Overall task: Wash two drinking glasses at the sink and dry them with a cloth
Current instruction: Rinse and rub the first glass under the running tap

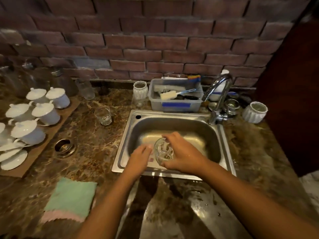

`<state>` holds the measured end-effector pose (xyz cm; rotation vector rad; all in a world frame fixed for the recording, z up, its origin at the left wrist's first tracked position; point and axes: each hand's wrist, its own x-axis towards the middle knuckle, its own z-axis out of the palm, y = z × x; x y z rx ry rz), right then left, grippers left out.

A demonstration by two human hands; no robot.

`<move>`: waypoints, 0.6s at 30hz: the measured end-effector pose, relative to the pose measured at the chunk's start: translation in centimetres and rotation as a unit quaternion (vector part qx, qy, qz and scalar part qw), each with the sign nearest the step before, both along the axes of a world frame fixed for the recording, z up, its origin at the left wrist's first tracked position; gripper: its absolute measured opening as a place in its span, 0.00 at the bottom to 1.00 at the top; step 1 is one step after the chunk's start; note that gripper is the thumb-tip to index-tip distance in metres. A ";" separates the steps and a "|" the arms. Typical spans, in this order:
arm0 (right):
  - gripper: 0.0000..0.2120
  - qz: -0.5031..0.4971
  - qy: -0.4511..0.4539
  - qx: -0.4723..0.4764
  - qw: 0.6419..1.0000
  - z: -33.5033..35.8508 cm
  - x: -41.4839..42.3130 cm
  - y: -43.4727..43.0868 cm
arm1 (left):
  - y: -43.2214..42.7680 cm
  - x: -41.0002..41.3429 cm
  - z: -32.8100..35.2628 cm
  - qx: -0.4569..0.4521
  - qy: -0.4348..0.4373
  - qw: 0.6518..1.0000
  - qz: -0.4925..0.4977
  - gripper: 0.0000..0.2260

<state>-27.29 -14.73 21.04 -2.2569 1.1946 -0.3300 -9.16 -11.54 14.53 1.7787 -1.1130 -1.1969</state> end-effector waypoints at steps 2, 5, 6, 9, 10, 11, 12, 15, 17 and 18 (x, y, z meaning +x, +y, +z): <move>0.43 -0.008 -0.009 -0.001 1.000 0.0 -1.1 0.2 | -0.1 -3.1 0.8 0.021 0.219 0.973 0.063 0.14; 0.44 -0.015 -0.014 0.004 1.000 -0.1 -2.6 0.2 | 0.1 -5.9 0.1 0.053 0.396 0.916 0.029 0.26; 0.44 -0.017 -0.015 0.006 1.000 -0.2 -3.1 0.2 | 0.1 -6.3 -0.2 0.050 0.412 0.910 0.000 0.27; 0.45 -0.011 -0.012 0.019 1.000 -0.4 -4.4 -0.3 | -0.3 -7.0 -0.6 0.040 0.441 0.895 -0.052 0.28; 0.45 -0.006 -0.009 0.023 1.000 -0.4 -4.7 -0.7 | -0.5 -7.2 -0.7 0.038 0.439 0.896 -0.057 0.28; 0.45 -0.002 -0.004 0.027 1.000 -0.4 -5.2 -1.1 | -0.7 -7.5 -0.8 0.035 0.434 0.899 -0.058 0.28; 0.45 0.002 0.001 0.033 0.999 -0.5 -5.6 -1.6 | -1.0 -7.8 -0.7 0.032 0.427 0.902 -0.056 0.28; 0.45 0.001 -0.016 0.092 0.996 -0.5 -7.2 -3.5 | -2.2 -8.3 -0.5 0.033 0.411 0.910 -0.039 0.28; 0.40 -0.017 -0.056 0.152 0.987 -0.5 -8.5 -4.9 | -3.3 -8.6 -0.3 0.056 0.400 0.914 -0.026 0.31; 0.36 -0.031 -0.077 0.176 0.981 -0.5 -9.1 -5.6 | -3.9 -8.7 -0.3 0.066 0.392 0.917 -0.023 0.32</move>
